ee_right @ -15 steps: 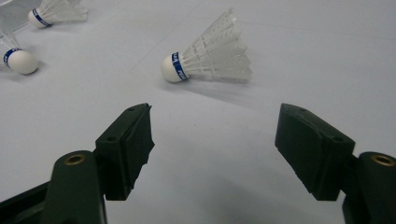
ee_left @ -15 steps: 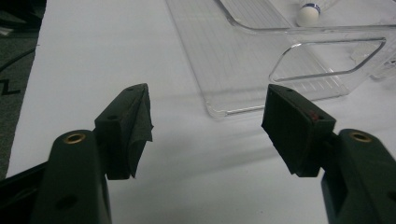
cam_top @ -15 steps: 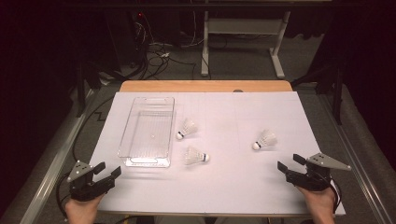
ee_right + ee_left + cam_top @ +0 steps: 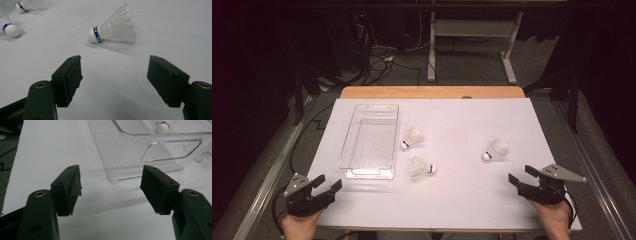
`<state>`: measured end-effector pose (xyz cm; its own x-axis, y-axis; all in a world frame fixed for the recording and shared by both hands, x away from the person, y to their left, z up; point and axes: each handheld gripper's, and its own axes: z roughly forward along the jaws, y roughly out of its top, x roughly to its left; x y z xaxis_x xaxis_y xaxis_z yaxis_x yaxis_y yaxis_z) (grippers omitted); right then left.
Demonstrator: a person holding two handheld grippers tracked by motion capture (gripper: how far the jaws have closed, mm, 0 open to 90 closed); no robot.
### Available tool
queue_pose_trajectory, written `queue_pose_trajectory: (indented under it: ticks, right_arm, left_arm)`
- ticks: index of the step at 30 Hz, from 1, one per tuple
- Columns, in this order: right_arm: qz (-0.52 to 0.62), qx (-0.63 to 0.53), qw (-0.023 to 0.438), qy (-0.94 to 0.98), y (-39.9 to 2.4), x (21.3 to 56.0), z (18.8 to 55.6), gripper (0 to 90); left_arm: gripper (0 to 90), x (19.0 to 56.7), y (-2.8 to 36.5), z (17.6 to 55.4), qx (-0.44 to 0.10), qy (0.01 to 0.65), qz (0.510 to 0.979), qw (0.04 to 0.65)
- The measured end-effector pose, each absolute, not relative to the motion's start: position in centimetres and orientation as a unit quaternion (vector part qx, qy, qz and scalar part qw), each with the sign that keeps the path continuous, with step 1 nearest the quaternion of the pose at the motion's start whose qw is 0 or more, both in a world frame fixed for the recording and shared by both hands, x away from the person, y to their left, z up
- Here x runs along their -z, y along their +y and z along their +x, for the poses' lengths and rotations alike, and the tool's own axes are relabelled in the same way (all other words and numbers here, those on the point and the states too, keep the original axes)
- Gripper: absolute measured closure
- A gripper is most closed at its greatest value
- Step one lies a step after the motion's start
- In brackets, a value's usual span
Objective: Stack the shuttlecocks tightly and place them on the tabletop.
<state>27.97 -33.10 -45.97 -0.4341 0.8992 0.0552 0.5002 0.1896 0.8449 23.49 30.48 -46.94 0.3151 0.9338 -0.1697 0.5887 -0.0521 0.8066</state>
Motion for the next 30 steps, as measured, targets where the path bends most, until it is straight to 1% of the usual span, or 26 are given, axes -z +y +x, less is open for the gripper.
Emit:
queue_pose_trajectory:
  ticks: [15,21,30]
  right_arm:
    - [0.473,-0.424,0.232,0.737,-33.1,46.0,28.0,28.3]
    - [0.472,-0.426,0.233,0.736,-33.1,45.9,27.9,28.2]
    - [0.472,-0.426,0.230,0.737,-33.1,46.0,28.0,28.2]
  left_arm:
    - [33.6,46.3,30.0,23.0,-0.214,0.543,0.694,0.421]
    - [33.8,46.0,29.6,23.0,-0.204,0.544,0.694,0.426]
    - [34.2,45.2,28.7,22.9,-0.203,0.531,0.701,0.430]
